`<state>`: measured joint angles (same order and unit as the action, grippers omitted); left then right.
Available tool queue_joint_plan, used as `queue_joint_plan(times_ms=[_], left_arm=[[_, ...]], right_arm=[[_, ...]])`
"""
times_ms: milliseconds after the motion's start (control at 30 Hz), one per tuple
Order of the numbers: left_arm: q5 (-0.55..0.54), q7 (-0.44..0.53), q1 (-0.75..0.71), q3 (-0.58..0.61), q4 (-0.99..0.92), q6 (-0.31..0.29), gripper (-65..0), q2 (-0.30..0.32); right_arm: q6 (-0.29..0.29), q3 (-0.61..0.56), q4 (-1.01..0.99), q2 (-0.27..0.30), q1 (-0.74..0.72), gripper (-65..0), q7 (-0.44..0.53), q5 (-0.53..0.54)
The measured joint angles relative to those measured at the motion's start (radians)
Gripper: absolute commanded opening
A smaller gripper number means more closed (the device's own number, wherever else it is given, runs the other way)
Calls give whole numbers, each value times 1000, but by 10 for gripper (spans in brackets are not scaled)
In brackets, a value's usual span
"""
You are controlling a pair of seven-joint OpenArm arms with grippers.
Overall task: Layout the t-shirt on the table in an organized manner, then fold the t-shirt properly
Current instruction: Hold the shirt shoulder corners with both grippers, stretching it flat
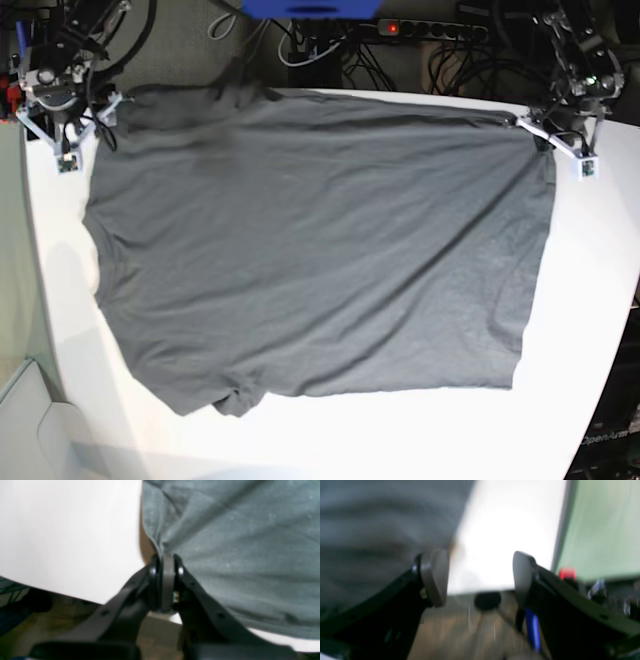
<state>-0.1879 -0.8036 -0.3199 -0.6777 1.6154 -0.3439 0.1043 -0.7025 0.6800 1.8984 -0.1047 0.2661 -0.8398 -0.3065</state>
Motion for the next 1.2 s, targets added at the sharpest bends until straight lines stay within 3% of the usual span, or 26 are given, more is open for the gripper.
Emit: queue_joint_plan(times_ms=[200,300,600,800,933,1000,1200], left_arm=[[1,0,-1,0,0,0,-647,1],[1,0,-1,0,0,0,-647,1],[1,1,-2,0,0,0,-647,1],[1,0,-1,0,0,0,-647,1],[1,0,-1,0,0,0,-647,1],[1,0,-1,0,0,0,-647,1],[3,-1,3,0,0,0,-647,1]], right_arm=[[0,2,3,-1,-22,-243,-141,0],[0,13,49,0,-33,-242,-146,8],[0,9,60,-8,-70,-231,-299,6],[0,9,60,-61,-87,-219,-301,9],[0,-19,61,-58,-96,-219,-301,76],[0,-21,61,-60,-104,-219,-346,109],[0,-12,61,-59,-138,-221,-402,108]])
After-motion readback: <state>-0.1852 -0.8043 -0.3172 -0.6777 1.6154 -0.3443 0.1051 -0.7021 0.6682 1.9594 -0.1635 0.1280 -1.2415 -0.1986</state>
